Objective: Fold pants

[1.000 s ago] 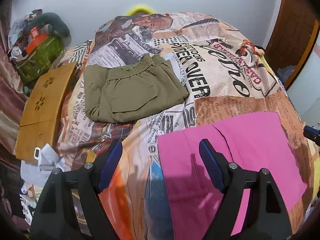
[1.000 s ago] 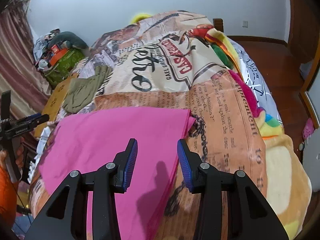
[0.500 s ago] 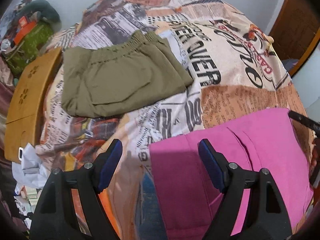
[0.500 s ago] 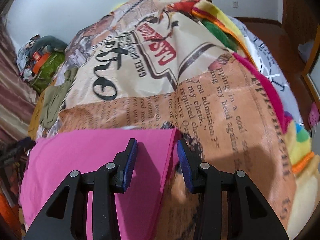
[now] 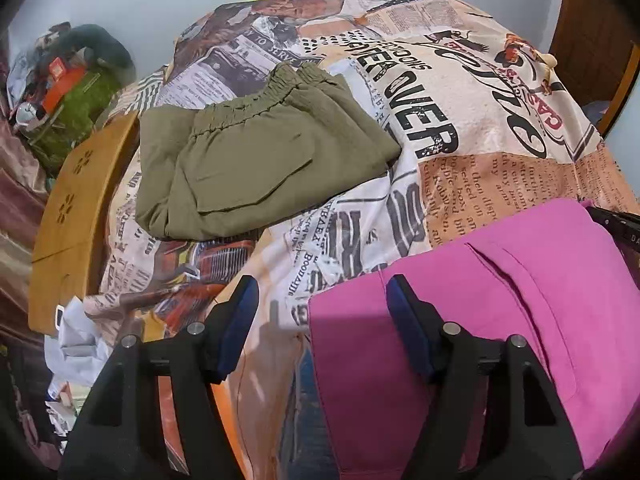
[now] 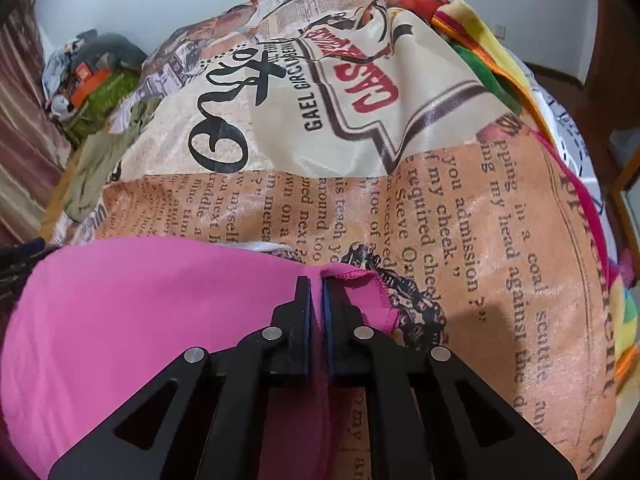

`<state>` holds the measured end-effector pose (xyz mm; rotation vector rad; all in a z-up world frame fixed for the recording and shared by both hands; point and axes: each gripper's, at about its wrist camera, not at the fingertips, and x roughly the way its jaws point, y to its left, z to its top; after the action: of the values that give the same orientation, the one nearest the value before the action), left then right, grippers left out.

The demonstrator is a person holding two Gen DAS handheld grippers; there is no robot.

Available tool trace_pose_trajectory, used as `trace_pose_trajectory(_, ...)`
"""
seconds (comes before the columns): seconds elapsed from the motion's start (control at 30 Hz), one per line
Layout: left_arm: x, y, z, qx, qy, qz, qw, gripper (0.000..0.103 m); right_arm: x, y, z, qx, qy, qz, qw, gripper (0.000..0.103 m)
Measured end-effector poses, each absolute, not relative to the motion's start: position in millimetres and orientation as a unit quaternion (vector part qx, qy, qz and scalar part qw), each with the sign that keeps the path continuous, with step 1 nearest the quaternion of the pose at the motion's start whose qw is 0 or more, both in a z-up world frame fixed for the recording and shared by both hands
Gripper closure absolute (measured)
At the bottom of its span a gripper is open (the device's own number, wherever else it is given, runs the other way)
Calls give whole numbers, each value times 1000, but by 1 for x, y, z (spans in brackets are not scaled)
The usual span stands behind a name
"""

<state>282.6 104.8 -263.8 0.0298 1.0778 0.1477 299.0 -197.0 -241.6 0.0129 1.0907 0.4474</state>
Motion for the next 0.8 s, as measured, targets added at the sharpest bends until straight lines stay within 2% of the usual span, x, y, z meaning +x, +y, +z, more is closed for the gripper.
trace_pose_trajectory(0.03,282,106,-265,14,514,78,854,37,299,-196,-242,-1,514,207,832,99)
trace_pose_trajectory(0.07,282,108,-267,26,516,105,850,46,300,-196,-243,-12,513,202,834,99)
trace_pose_trajectory(0.1,283,112,-271,32,521,119,845,50,301,-196,-244,-16,514,199,834,99)
trace_pose_trajectory(0.23,280,138,-280,-51,549,96,829,50,302,-192,-243,-35,513,188,837,99)
trace_pose_trajectory(0.37,273,141,-268,-19,539,107,835,50,301,-188,-232,-52,507,168,844,97)
trace_pose_trajectory(0.53,266,134,-253,2,526,111,843,48,294,-194,-209,-59,493,161,853,91)
trace_pose_trajectory(0.6,265,135,-245,-1,518,110,848,44,288,-194,-195,-68,479,169,859,87)
trace_pose_trajectory(0.67,264,134,-234,-10,506,107,856,40,281,-192,-181,-72,464,176,865,74)
trace_pose_trajectory(0.73,265,131,-224,-17,496,102,862,37,277,-190,-169,-72,449,185,871,68)
trace_pose_trajectory(0.8,266,128,-212,-25,485,92,869,33,273,-182,-157,-72,435,199,875,67)
